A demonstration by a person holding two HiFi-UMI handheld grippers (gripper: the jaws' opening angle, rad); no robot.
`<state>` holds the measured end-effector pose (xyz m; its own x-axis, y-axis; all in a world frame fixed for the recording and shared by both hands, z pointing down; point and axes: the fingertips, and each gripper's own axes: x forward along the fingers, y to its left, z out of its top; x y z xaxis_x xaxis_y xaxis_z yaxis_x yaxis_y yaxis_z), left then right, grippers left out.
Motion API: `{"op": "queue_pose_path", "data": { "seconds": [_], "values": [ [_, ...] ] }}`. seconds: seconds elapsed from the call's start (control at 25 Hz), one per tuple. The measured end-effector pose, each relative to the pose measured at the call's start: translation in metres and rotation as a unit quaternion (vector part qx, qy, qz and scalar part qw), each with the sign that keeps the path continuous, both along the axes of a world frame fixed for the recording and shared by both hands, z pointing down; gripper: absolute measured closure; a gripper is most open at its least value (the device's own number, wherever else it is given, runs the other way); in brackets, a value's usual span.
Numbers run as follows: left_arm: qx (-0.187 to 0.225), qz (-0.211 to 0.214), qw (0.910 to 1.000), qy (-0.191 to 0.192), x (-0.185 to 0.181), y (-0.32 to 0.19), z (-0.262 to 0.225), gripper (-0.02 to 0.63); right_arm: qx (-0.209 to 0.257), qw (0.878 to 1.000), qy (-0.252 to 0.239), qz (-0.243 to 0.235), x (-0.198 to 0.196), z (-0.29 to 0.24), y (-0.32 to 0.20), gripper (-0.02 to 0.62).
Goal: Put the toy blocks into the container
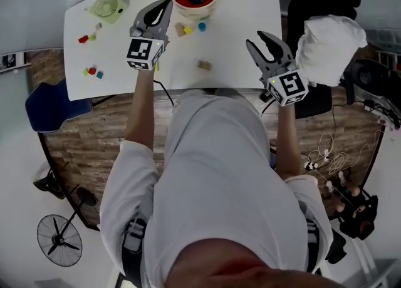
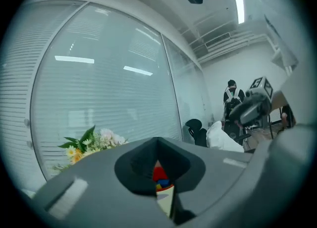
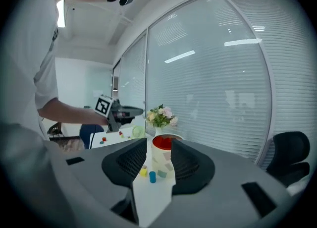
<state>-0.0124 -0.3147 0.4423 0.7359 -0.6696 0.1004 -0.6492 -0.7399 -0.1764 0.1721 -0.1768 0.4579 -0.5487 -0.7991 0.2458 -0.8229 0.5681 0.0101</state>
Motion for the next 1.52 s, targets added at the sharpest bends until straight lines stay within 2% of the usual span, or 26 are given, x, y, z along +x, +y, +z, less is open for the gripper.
{"op": "queue_pose_path", "data": {
  "seconds": [0.12, 0.2, 0.28, 0.4, 0.56, 0.6, 0.64, 0.72, 0.76, 0.88, 0.96, 1.08, 1.24, 1.4, 1.52],
  "values": [
    [0.018, -0.022, 0.9995, 0.013, -0.024, 0.033, -0.026, 0.612, -0.037, 0.995, 0.064, -0.071, -0.037, 0.048, -0.005, 0.415],
    [0.031, -0.041, 0.9982, 0.029, -0.036, 0.056, -0.045, 0.612, -0.076, 0.982, 0.112, -0.13, -0.065, 0.092, -0.001, 0.37],
    [0.036, -0.063, 0.9963, 0.046, -0.048, 0.078, -0.062, 0.612, -0.117, 0.963, 0.154, -0.187, -0.093, 0.14, 0.007, 0.345],
    [0.037, -0.096, 0.9931, 0.057, -0.069, 0.109, -0.077, 0.612, -0.177, 0.923, 0.211, -0.27, -0.132, 0.215, 0.029, 0.33],
    [0.038, -0.143, 0.9881, 0.043, -0.098, 0.14, -0.084, 0.611, -0.23, 0.85, 0.309, -0.359, -0.15, 0.302, 0.071, 0.324],
    [0.036, -0.154, 0.9865, 0.041, -0.106, 0.147, -0.084, 0.611, -0.238, 0.837, 0.328, -0.368, -0.147, 0.317, 0.079, 0.325],
    [0.034, -0.165, 0.9849, 0.039, -0.113, 0.152, -0.084, 0.611, -0.242, 0.831, 0.337, -0.371, -0.145, 0.327, 0.083, 0.343],
    [0.03, -0.183, 0.9819, 0.039, -0.127, 0.162, -0.084, 0.611, -0.243, 0.836, 0.331, -0.364, -0.145, 0.332, 0.085, 0.381],
    [0.028, -0.19, 0.9805, 0.039, -0.132, 0.165, -0.082, 0.611, -0.238, 0.841, 0.326, -0.361, -0.146, 0.332, 0.084, 0.424],
    [0.029, -0.198, 0.9794, 0.031, -0.143, 0.171, -0.075, 0.611, -0.227, 0.851, 0.316, -0.353, -0.148, 0.329, 0.078, 0.443],
    [0.028, -0.195, 0.9801, 0.027, -0.143, 0.172, -0.07, 0.611, -0.227, 0.864, 0.297, -0.338, -0.148, 0.323, 0.071, 0.446],
    [0.024, -0.187, 0.9816, 0.027, -0.139, 0.17, -0.065, 0.611, -0.227, 0.892, 0.245, -0.304, -0.147, 0.301, 0.055, 0.448],
    [0.022, -0.172, 0.9844, 0.03, -0.132, 0.164, -0.063, 0.611, -0.201, 0.938, 0.154, -0.236, -0.138, 0.246, 0.021, 0.448],
    [0.02, -0.15, 0.9875, 0.042, -0.121, 0.157, -0.068, 0.611, -0.129, 0.974, 0.089, -0.164, -0.117, 0.166, -0.026, 0.448],
    [0.02, -0.144, 0.9877, 0.059, -0.114, 0.155, -0.076, 0.611, -0.058, 0.988, 0.07, -0.123, -0.1, 0.103, -0.061, 0.448]
  ]
}}
